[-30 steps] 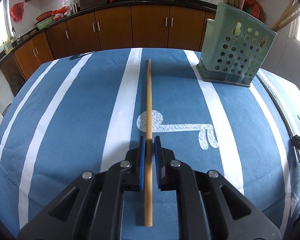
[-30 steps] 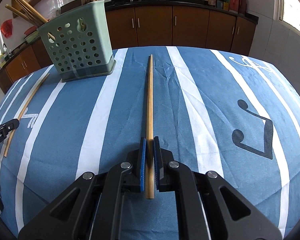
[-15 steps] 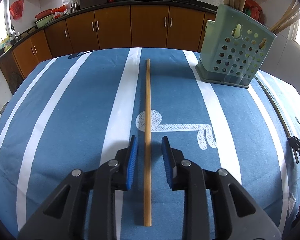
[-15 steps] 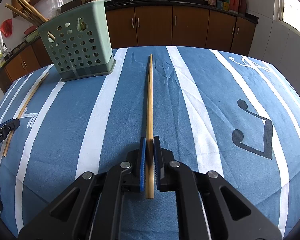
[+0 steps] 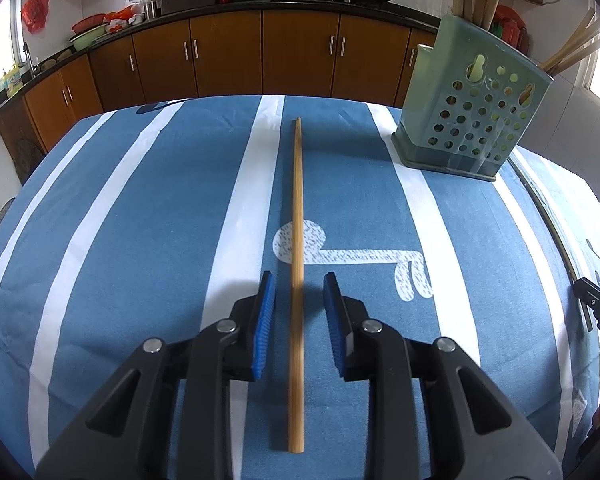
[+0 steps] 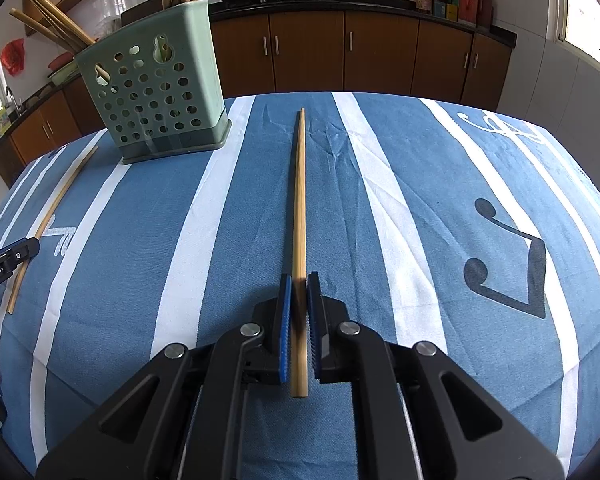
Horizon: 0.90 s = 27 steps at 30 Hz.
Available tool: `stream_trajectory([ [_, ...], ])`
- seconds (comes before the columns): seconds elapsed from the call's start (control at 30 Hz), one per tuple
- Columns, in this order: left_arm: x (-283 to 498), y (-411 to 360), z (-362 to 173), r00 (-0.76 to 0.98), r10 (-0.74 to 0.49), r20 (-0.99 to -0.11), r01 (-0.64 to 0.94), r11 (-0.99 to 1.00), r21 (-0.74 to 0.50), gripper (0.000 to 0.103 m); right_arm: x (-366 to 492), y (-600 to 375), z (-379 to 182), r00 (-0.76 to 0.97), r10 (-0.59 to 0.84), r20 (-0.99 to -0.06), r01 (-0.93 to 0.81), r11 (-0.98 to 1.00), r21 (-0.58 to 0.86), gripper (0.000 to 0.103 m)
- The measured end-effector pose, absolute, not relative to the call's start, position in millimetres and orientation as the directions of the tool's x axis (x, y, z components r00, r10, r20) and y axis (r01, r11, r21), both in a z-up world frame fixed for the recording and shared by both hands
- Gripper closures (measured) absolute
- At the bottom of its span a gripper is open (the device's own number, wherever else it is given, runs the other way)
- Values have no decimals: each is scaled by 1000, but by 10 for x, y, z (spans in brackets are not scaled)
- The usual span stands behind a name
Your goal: Organize utensils
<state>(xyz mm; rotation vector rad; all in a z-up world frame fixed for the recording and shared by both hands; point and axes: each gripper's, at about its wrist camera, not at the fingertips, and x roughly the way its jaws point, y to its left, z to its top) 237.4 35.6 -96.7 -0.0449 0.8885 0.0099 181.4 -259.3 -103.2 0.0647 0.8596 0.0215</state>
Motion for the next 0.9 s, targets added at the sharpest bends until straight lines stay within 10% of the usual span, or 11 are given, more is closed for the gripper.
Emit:
stream_trajectory([
  [0.9,2188,265,-973,626,7,-780,-6,1000,4,76,1750,-2615,-1028,652,57,-756,7,997,80,93],
])
